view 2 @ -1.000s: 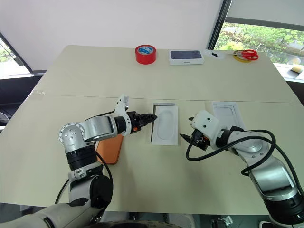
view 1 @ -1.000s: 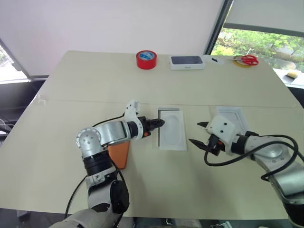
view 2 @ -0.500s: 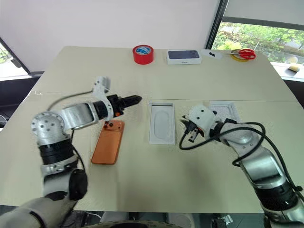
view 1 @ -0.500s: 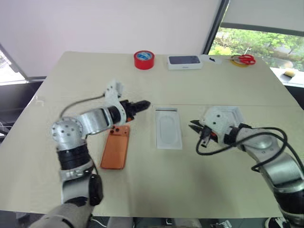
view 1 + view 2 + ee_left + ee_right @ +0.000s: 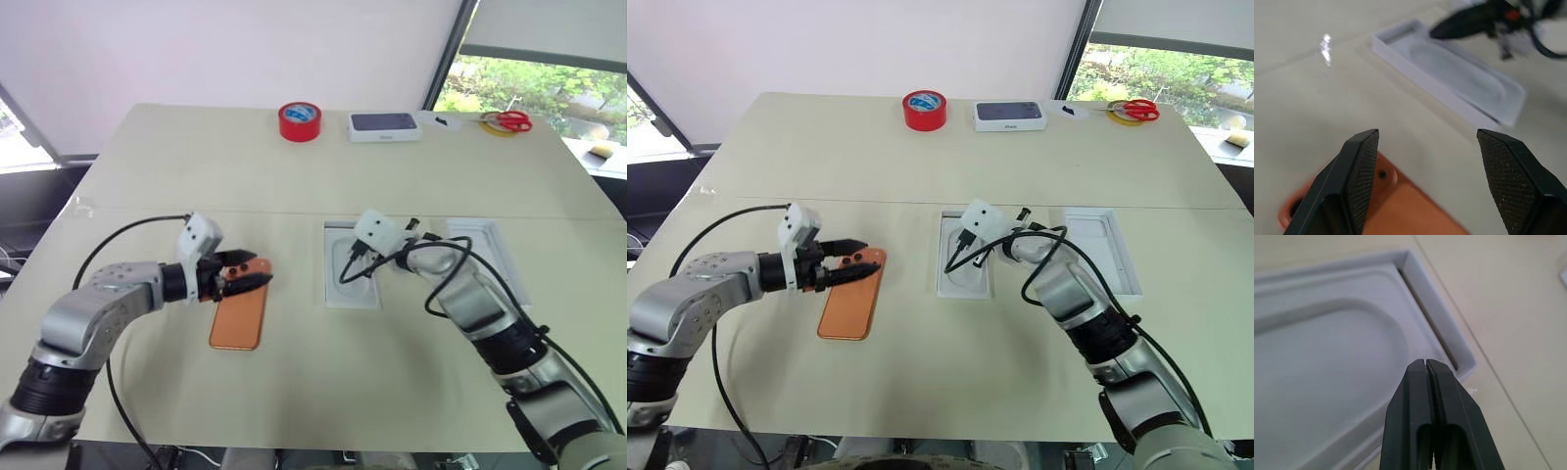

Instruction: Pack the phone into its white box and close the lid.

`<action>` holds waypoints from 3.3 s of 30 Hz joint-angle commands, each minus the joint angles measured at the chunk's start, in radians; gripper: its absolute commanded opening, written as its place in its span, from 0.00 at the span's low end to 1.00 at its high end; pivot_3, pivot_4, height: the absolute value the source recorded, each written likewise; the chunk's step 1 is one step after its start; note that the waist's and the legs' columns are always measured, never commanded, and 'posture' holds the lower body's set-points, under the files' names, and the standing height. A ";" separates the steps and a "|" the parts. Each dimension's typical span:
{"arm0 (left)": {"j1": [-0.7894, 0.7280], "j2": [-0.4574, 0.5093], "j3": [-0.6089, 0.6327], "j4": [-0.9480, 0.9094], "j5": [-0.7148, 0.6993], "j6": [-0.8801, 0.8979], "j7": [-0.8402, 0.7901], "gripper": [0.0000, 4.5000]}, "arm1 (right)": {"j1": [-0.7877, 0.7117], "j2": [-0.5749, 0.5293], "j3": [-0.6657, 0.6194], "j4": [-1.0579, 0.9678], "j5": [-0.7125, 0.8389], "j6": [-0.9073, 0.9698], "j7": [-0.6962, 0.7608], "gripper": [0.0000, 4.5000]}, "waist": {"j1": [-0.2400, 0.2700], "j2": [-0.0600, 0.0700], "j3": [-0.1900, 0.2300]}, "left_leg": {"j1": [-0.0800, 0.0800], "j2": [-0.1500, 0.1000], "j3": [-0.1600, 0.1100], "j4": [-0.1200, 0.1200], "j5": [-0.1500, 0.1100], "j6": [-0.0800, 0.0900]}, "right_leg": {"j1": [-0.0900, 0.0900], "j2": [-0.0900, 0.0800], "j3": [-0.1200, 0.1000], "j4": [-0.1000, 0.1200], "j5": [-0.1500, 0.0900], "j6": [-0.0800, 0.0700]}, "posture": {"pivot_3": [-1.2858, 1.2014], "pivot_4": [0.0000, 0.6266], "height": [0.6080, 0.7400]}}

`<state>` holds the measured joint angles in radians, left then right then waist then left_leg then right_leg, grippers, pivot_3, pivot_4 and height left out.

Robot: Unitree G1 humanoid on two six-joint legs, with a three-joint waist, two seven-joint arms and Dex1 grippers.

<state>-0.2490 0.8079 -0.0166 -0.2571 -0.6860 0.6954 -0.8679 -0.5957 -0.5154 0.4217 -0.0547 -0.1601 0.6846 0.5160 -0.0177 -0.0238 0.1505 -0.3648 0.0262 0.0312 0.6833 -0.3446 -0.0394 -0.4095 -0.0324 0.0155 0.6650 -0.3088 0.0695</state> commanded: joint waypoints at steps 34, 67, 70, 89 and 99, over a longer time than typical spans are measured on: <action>0.039 -0.027 0.019 -0.100 0.063 -0.017 -0.061 0.75 | -0.054 0.132 -0.034 0.094 -0.132 -0.051 -0.061 0.01 | -0.003 0.000 0.000 | -0.009 0.000 -0.001 0.001 -0.001 0.008 | -0.009 0.000 -0.001 0.004 0.001 -0.001 | 0.52 0.24 0.88; 0.068 0.006 0.332 -0.024 -0.243 0.848 0.278 0.97 | -0.016 0.201 0.220 -0.170 -0.030 0.085 0.225 0.00 | -0.003 -0.002 -0.002 | -0.008 -0.001 -0.002 0.003 0.000 0.005 | -0.010 0.000 -0.001 0.008 0.001 -0.001 | 0.52 0.24 0.88; 0.077 -0.044 0.301 -0.074 -0.270 0.904 0.301 0.97 | -0.016 0.210 0.235 -0.161 -0.025 0.098 0.236 0.00 | -0.003 -0.001 -0.003 | -0.008 -0.001 -0.001 0.002 0.002 0.002 | -0.010 -0.001 -0.001 0.008 0.001 -0.001 | 0.52 0.24 0.88; 0.005 -0.290 0.300 -0.007 -0.568 0.919 0.600 0.97 | 0.000 0.184 0.225 -0.215 -0.017 0.177 0.261 0.00 | 0.008 0.005 -0.012 | -0.002 -0.016 -0.008 0.002 0.003 0.011 | 0.002 -0.015 -0.005 0.003 0.001 -0.001 | 0.52 0.24 0.88; -0.052 -0.369 0.401 0.107 -0.591 0.893 0.752 0.97 | 0.013 0.191 0.221 -0.214 -0.018 0.187 0.243 0.00 | 0.010 0.005 -0.012 | -0.002 -0.016 -0.009 0.002 0.003 0.011 | 0.004 -0.015 -0.006 0.003 0.001 -0.001 | 0.52 0.24 0.88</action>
<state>-0.2815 0.4702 0.3890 -0.1724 -1.2879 1.6054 -0.1592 -0.5882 -0.3435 0.6194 -0.2338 -0.1956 0.8803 0.7508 -0.0079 -0.0191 0.1386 -0.3665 0.0098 0.0218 0.6856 -0.3414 -0.0281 -0.4053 -0.0478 0.0090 0.6678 -0.3075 0.0688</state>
